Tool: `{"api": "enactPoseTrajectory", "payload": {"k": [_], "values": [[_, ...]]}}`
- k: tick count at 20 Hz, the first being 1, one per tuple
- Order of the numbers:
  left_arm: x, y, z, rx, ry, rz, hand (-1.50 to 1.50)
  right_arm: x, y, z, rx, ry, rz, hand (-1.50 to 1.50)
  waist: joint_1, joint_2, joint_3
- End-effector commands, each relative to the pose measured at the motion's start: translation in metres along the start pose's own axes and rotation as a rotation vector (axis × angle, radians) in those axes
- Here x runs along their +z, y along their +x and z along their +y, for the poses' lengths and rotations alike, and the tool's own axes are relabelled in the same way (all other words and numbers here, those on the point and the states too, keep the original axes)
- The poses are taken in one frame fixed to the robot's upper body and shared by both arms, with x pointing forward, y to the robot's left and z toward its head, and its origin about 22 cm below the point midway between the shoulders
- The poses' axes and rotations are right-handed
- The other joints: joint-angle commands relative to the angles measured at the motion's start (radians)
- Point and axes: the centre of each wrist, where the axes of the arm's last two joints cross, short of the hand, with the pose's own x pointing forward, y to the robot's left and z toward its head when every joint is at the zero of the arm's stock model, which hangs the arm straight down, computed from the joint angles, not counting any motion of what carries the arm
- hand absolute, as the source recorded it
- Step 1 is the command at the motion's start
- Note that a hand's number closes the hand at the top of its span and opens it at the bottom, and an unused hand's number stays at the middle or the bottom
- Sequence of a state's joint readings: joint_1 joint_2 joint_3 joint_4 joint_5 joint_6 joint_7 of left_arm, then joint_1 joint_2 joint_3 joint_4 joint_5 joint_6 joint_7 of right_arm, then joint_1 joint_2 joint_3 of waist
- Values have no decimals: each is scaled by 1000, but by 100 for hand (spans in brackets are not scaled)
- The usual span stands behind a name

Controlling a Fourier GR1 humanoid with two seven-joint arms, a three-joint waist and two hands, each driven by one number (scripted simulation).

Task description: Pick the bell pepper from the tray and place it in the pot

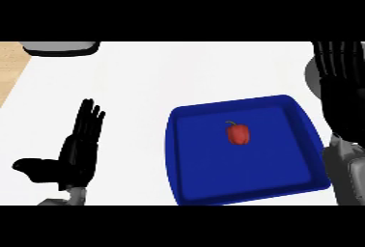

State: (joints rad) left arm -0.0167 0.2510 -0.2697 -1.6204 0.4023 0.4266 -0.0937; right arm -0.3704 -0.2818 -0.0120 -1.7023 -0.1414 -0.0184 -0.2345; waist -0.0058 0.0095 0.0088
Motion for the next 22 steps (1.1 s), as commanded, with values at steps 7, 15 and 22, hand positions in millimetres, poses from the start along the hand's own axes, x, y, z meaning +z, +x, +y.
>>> {"api": "enactPoseTrajectory", "payload": {"k": [7, 15, 22], "values": [[-14, 11, 2, -133, -126, 56, 0, -18, -2, 33, 375, 729, 124, -150, 58, -39, -45], [-20, 45, 5, -153, -139, 118, 0, 67, -47, 20, 380, 638, -45, -150, 5, -12, -8], [-28, 44, 5, -158, -149, 124, 0, 15, 31, -11, 749, 791, 61, -150, -8, -17, -11]]}}
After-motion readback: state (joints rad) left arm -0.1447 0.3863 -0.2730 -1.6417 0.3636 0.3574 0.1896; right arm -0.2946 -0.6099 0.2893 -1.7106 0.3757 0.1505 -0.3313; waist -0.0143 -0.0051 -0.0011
